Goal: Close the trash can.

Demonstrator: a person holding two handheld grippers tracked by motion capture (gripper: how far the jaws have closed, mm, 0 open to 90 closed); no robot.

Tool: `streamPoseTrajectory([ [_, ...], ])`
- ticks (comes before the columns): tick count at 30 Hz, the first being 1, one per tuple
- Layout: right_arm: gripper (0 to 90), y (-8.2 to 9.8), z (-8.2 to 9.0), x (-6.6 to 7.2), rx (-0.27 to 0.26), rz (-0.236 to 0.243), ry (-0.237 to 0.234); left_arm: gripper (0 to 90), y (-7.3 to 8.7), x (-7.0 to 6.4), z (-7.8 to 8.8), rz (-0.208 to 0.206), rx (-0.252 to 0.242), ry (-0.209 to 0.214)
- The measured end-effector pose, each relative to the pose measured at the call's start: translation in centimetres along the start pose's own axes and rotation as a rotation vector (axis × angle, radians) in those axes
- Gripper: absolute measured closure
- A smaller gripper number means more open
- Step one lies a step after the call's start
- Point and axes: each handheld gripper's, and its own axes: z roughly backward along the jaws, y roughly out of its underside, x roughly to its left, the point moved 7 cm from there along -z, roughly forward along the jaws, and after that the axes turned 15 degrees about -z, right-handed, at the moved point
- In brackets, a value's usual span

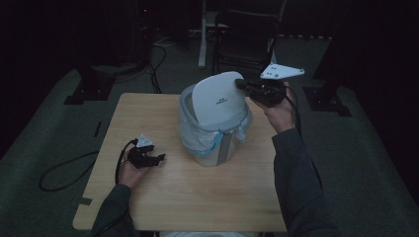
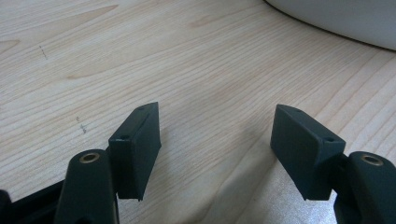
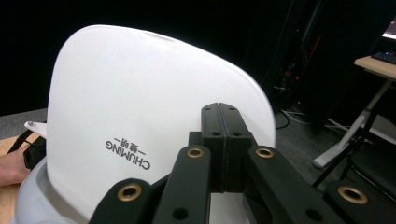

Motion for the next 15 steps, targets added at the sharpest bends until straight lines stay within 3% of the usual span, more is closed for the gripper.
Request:
streamPoseTrajectory([
  [15, 90.0, -0.1, -3.5, -0.5, 0.042, -0.048, -0.033, 34.1, 0.0, 0.0, 0.0, -0.001, 0.0, -0.001],
])
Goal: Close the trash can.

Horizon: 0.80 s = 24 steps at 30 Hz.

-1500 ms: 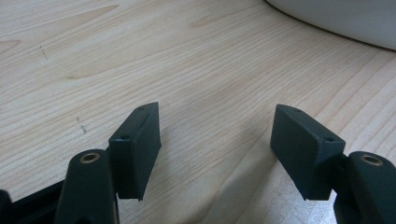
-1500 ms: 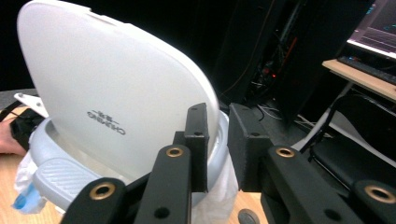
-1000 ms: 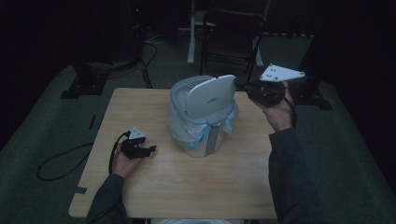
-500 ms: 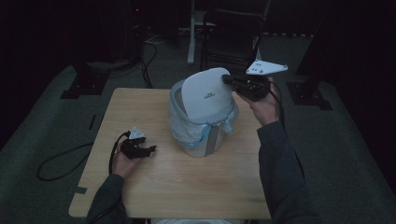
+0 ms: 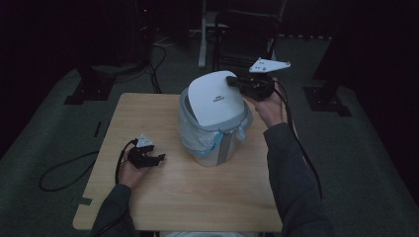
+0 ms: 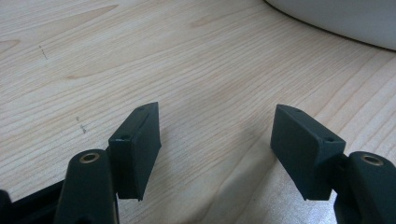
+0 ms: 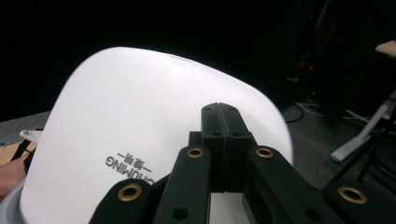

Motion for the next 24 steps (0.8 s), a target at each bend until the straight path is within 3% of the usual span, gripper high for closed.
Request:
streamPoseTrajectory([
  [9, 90.0, 1.3, -2.6, 0.5, 0.078, -0.004, -0.038, 33.9, 0.0, 0.0, 0.0, 0.002, -0.003, 0.003],
  [24, 90.0, 2.9, -4.4, 0.0, 0.231, 0.041, -0.008, 33.9, 0.0, 0.0, 0.0, 0.0, -0.002, 0.001],
])
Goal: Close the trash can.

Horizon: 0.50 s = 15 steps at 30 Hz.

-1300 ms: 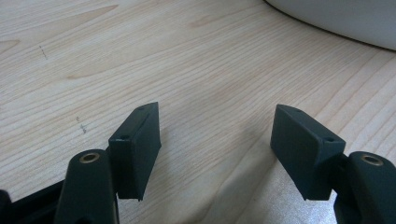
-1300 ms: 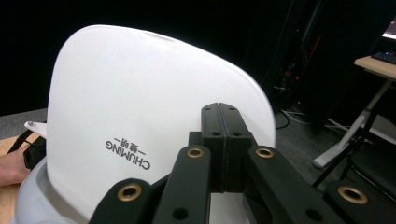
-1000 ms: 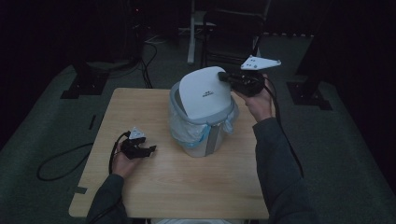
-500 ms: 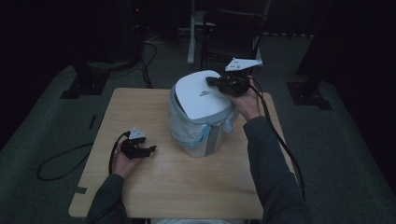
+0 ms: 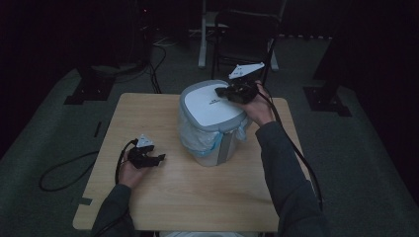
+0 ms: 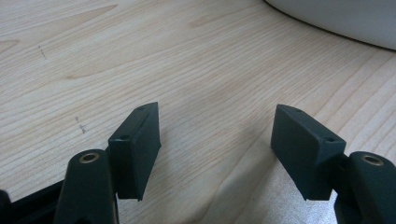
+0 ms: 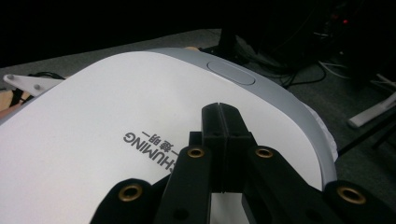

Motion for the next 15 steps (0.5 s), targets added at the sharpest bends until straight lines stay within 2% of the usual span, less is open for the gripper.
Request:
streamPoseTrajectory([
  [5, 90.0, -0.01, -0.11, -0.1, 0.006, -0.012, -0.015, 33.9, 0.01, -0.01, 0.01, -0.001, 0.003, -0.002],
  [10, 90.0, 0.01, -0.39, 0.07, 0.038, -0.008, -0.013, 33.9, 0.0, -0.04, 0.0, -0.004, 0.003, -0.002],
  [15, 90.0, 0.06, -0.14, -0.01, 0.021, -0.01, -0.016, 33.9, 0.0, 0.0, 0.01, 0.002, 0.0, 0.002],
])
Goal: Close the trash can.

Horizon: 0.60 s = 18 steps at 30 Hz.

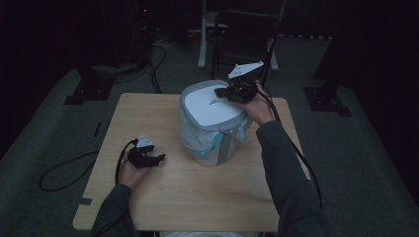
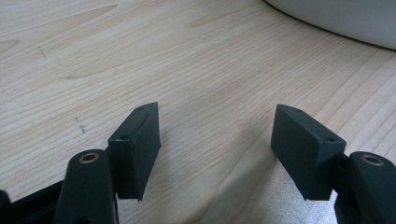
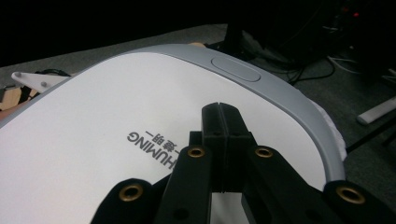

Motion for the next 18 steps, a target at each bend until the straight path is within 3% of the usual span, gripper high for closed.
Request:
streamPoseTrajectory([
  [1, 90.0, 0.0, 0.1, 0.0, -0.011, 0.007, 0.007, 33.9, 0.0, 0.0, 0.0, 0.002, -0.001, 0.003],
  [3, 90.0, -0.5, 1.2, -0.4, -0.108, -0.026, 0.007, 33.9, 0.0, 0.0, 0.0, 0.001, 0.0, 0.003],
  [5, 90.0, -0.6, 1.6, -0.7, -0.127, -0.038, 0.014, 33.8, 0.0, 0.0, 0.0, 0.0, 0.0, 0.0],
  [6, 90.0, -0.4, 2.3, -1.3, -0.139, -0.044, 0.047, 33.8, 0.0, 0.0, 0.0, -0.001, 0.0, 0.0],
  [7, 90.0, -0.4, 2.3, -1.3, -0.139, -0.044, 0.047, 33.8, 0.0, 0.0, 0.0, 0.0, 0.001, 0.001],
  [10, 90.0, 0.4, 3.6, -2.4, -0.147, -0.04, 0.104, 33.8, 0.0, 0.0, 0.0, 0.001, 0.0, 0.001],
  [18, 90.0, 2.2, 5.9, -4.2, -0.172, -0.068, 0.165, 33.9, 0.0, 0.0, 0.0, 0.002, -0.001, 0.003],
])
